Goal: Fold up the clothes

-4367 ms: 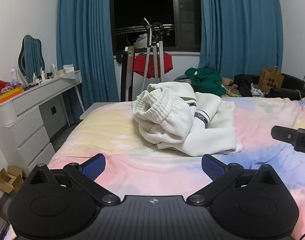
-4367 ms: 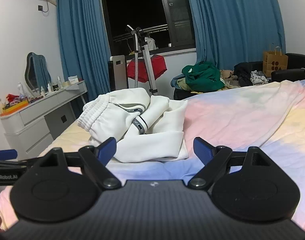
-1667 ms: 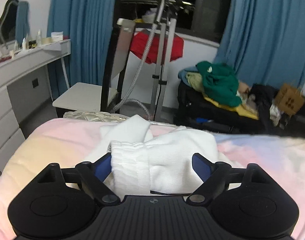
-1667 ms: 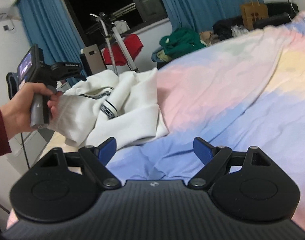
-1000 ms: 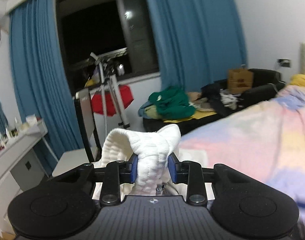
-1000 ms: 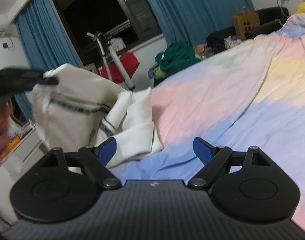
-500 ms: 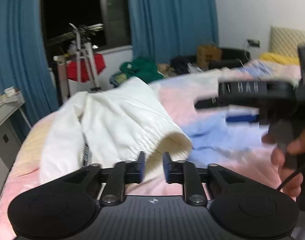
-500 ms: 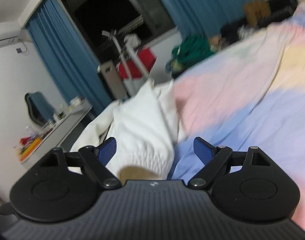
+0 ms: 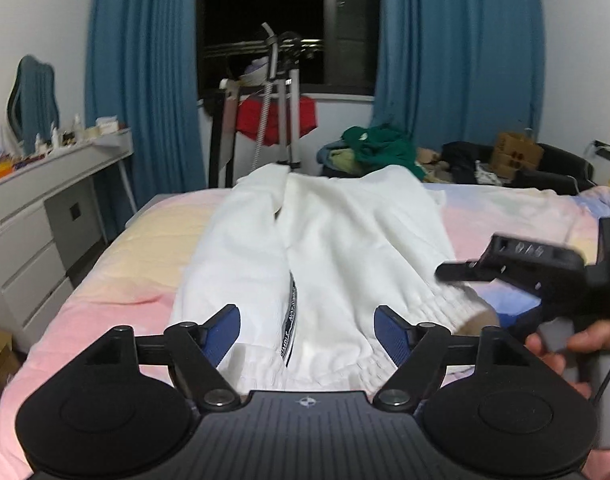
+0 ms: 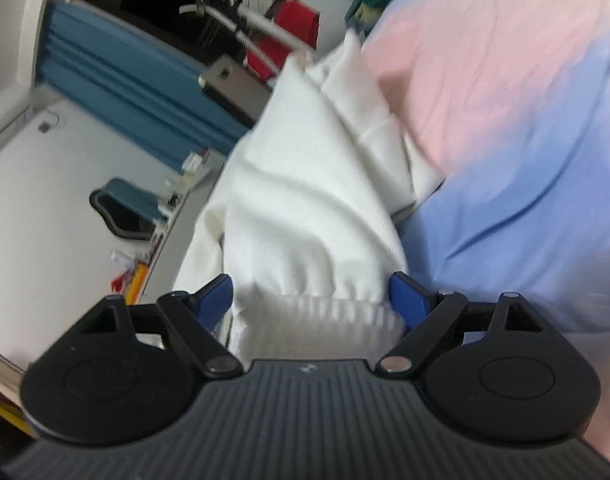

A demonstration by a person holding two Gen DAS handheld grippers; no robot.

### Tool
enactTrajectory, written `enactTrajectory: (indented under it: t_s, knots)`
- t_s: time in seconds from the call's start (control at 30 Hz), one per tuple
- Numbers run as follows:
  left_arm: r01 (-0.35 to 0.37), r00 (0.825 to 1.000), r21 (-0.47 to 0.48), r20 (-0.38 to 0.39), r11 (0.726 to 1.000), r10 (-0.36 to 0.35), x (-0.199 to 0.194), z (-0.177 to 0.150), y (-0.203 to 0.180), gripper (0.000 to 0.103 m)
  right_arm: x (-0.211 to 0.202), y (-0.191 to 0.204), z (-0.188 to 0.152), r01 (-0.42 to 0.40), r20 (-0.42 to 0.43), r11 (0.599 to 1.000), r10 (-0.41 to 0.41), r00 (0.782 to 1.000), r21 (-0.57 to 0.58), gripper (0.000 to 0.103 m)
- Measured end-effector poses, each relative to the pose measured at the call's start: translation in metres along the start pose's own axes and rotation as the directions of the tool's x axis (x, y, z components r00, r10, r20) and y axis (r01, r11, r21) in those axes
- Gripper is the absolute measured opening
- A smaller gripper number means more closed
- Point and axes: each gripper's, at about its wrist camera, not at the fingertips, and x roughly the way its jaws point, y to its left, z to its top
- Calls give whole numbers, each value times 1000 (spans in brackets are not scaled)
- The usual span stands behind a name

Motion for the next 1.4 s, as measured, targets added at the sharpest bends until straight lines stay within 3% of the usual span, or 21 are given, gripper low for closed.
enactTrajectory:
  t_s: [0.2, 0.5, 0.67, 0.77, 0.87, 0.97, 1.07, 1.2, 1.33, 1.4]
  knots:
    - [-52, 998, -13, 19, 999, 52, 4, 2, 7, 80, 46, -4, 5, -10, -74, 1000, 8, 997, -28, 87]
    - [-100, 994, -2, 41, 995, 100, 8, 4, 2, 83, 30, 0, 1, -34, -53, 999, 33, 998, -17, 83]
    - [-113, 993, -32, 39, 993, 114, 2, 5, 7, 83, 16, 1, 2, -8, -30, 1000, 9, 1000, 8, 42]
    - [-111, 992, -56, 50, 992, 114, -3, 7, 10, 83, 2, 1, -1, -13, -12, 999, 14, 1000, 41, 30]
    - [-96, 993, -80, 62, 992, 101, -11, 12, 16, 83, -20, 15, -1, -74, -1, 996, 74, 997, 50, 27]
    - [-71, 994, -130, 71, 989, 81, -21, 16, 30, 83, -43, 33, -3, -106, 12, 994, 106, 994, 1, 27]
    - [-45, 996, -175, 68, 984, 58, -28, 20, 47, 83, -48, 38, -5, -34, 14, 998, 35, 999, -59, 30]
    - [-8, 999, -186, 33, 983, 14, -32, 23, 72, 83, -34, 19, -7, 46, 5, 999, -46, 999, 22, 34]
    - [27, 999, -205, -22, 978, -32, -30, 23, 96, 87, -25, 5, -3, 38, 2, 995, -38, 999, 92, 63]
    - [38, 995, -227, -81, 973, -58, -19, 21, 105, 88, -21, 0, -2, 41, 0, 994, -41, 999, 101, 69]
